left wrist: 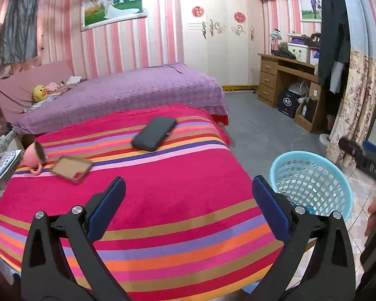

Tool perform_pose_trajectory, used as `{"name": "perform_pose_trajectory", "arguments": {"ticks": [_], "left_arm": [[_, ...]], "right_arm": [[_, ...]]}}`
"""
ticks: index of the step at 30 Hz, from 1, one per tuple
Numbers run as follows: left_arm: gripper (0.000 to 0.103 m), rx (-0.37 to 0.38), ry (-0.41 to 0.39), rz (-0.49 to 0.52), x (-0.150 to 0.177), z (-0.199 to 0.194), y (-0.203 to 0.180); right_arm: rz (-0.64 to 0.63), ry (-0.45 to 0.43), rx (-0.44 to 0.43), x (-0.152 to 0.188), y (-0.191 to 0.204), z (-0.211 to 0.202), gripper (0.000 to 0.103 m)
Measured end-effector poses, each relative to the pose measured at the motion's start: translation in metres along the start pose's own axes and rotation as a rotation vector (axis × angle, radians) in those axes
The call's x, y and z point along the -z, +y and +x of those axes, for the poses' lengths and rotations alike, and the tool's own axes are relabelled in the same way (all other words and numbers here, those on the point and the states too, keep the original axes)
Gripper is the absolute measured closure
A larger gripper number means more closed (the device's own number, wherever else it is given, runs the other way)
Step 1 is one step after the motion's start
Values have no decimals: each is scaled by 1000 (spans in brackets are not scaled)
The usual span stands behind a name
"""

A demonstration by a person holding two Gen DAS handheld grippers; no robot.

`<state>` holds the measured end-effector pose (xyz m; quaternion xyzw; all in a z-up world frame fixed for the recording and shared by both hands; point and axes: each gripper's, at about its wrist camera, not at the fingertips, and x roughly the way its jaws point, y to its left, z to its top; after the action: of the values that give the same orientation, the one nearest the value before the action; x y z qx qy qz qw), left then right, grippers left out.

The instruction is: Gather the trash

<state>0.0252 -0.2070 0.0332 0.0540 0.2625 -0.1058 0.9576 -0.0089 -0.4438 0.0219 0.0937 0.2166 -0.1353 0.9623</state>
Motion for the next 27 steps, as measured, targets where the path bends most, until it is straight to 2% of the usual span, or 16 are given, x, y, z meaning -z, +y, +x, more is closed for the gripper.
{"name": "perform_pose_trajectory", "arguments": {"ticks": [8, 13, 21, 27], "left_arm": [[6, -21, -24, -23, 21, -27, 53], [6, -10, -30, -60, 35, -30, 79], [6, 7, 5, -75, 54, -17, 95], [6, 9, -19, -80, 52, -17, 98]], "right_arm": [[-44, 50, -1, 36, 69, -26, 5], [-92, 37, 14, 50, 98, -46, 5], [-130, -15, 43, 53, 111, -64, 5], [-136, -32, 51, 51, 113, -69, 5]]}}
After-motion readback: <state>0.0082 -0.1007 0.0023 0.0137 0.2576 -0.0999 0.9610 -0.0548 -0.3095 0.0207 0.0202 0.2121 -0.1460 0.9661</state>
